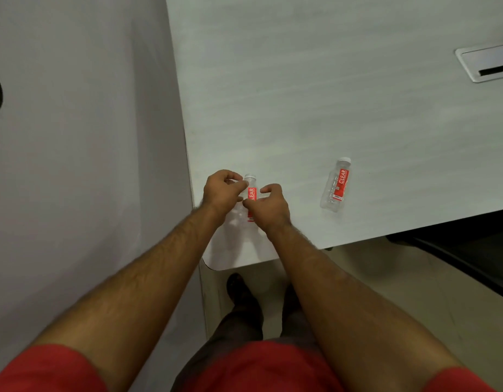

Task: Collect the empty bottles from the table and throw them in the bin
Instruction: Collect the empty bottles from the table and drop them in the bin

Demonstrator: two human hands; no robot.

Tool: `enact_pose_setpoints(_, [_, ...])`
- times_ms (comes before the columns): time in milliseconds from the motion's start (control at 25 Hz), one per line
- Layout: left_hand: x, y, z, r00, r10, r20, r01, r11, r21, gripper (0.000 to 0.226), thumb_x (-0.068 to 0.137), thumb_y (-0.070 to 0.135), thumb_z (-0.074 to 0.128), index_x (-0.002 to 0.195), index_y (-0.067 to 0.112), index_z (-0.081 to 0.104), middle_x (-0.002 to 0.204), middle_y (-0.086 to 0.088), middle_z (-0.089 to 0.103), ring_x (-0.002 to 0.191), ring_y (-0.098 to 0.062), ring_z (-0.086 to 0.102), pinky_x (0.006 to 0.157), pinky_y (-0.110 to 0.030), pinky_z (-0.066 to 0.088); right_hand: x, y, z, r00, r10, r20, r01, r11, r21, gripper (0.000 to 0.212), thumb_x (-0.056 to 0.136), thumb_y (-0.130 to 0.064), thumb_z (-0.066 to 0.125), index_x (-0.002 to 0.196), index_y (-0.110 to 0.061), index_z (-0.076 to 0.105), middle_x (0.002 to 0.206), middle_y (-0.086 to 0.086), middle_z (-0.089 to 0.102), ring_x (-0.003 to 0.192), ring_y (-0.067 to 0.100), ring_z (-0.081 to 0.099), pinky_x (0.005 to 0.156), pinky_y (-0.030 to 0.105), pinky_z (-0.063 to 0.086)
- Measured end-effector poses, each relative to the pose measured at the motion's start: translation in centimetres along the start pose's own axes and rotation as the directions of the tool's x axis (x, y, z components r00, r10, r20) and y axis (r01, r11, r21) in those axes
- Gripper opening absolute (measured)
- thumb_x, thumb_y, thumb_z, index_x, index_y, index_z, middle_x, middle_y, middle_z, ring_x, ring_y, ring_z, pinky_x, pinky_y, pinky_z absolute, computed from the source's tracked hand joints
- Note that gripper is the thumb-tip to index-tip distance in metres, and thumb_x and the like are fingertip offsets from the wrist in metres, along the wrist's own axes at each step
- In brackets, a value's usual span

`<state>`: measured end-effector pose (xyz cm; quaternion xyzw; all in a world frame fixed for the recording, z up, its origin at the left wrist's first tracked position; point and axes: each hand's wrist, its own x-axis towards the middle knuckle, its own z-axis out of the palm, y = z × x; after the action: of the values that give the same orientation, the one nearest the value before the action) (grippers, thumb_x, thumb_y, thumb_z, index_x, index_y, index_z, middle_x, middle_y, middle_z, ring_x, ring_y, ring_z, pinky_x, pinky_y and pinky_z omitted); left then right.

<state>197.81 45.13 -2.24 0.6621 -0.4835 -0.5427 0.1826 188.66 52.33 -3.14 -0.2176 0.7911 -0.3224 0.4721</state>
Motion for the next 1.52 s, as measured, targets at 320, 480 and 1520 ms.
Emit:
enact_pose_setpoints(320, [-3.9,0.9,0.5,0.981,-0.117,0.154,0.159,0.942,-0.296,0.016,0.09,0.011,0.067,0.104,0.004,0.067,0.099,-0.012,0.067,0.087,-0.024,0.068,0.082,-0.035,0.061,-1.4,1.6,-4.4,0.985,0.049,0.167,-0.104,0.936,0.336,0.051,0.086,-0.013,0.074,0.131,-0.014,0.05,0.131,0.014,0.061,0.107,0.03,0.067,0.093,0.045,0.057])
enact_pose_setpoints(480, [-4.2,3.5,0.2,0.985,0.028,0.168,0.036,0.929,-0.369,0.011,0.087,0.005,0.069,0.099,0.005,0.068,0.091,-0.007,0.066,0.086,-0.019,0.064,0.083,-0.032,0.059,-2.1,1.0,-7.3,0.982,-0.078,0.174,0.031,0.966,0.258,0.048,0.087,-0.016,0.073,0.129,-0.02,0.051,0.122,0.01,0.065,0.101,0.026,0.069,0.085,0.038,0.06])
enact_pose_setpoints(1520, [-4.9,7.3,4.6,0.978,0.045,0.204,0.0,0.977,-0.214,0.009,0.088,0.012,0.07,0.091,0.004,0.073,0.088,-0.01,0.072,0.084,-0.024,0.066,0.077,-0.03,0.059,-3.5,0.2,-10.3,0.97,-0.228,-0.079,0.241,0.921,0.305,0.039,0.083,-0.036,0.078,0.116,-0.018,0.069,0.098,-0.005,0.073,0.082,0.007,0.07,0.067,0.01,0.053])
